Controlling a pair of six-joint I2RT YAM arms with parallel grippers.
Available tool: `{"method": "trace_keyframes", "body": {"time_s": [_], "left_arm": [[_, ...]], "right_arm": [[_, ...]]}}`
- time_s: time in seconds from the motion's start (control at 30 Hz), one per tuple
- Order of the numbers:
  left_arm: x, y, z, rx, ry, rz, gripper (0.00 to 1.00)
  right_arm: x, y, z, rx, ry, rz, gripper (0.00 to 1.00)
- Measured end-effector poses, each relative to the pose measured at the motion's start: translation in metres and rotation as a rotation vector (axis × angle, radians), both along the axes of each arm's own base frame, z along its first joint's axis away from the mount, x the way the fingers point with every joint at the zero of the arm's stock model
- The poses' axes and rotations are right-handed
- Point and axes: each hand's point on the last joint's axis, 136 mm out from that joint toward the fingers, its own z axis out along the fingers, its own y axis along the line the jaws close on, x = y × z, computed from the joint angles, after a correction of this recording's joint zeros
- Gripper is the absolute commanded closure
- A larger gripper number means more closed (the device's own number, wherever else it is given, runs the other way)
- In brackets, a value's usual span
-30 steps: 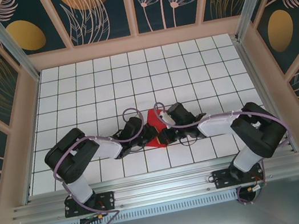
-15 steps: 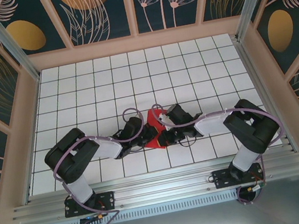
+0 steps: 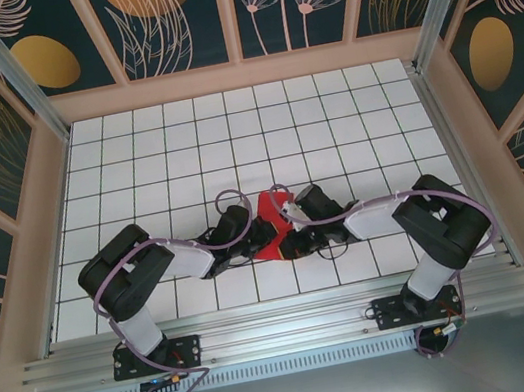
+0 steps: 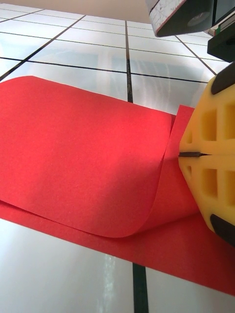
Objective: Fold a paper plane with a square sheet of paper (pick it up from the middle)
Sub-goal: Fold the triangle a second time at the center of the table.
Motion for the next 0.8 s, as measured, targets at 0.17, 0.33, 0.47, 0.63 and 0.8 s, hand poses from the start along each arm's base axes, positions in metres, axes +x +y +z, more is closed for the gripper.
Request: {"method": "trace_keyframes", "body": {"time_s": [0.17,0.33,0.47,0.63,0.8], "left_arm": [[-0.001,0.000,0.000,-0.002,0.000,-0.003,1.00],[-0.001,0.000,0.000,-0.003,0.000,-0.003,1.00],[-0.001,0.000,0.000,-0.003,0.000,-0.003,1.00],[-0.001,0.000,0.000,-0.004,-0.002,-0.003,1.00],[-0.001,0.000,0.000,-0.005,-0.003,-0.003,1.00]], "right_arm": [[-0.005,-0.006,0.000,0.004,0.004,-0.003,0.90],[-0.007,-0.010,0.000,0.021,0.015,-0.021,0.90],[-0.008,-0.012,0.000,0.022,0.022,-0.028,0.90],[-0.021,-0.025,0.000,-0.010,0.053,-0.038,0.90],[-0.026,-0.032,0.012,-0.024,0.062,-0.048,0.89]]}}
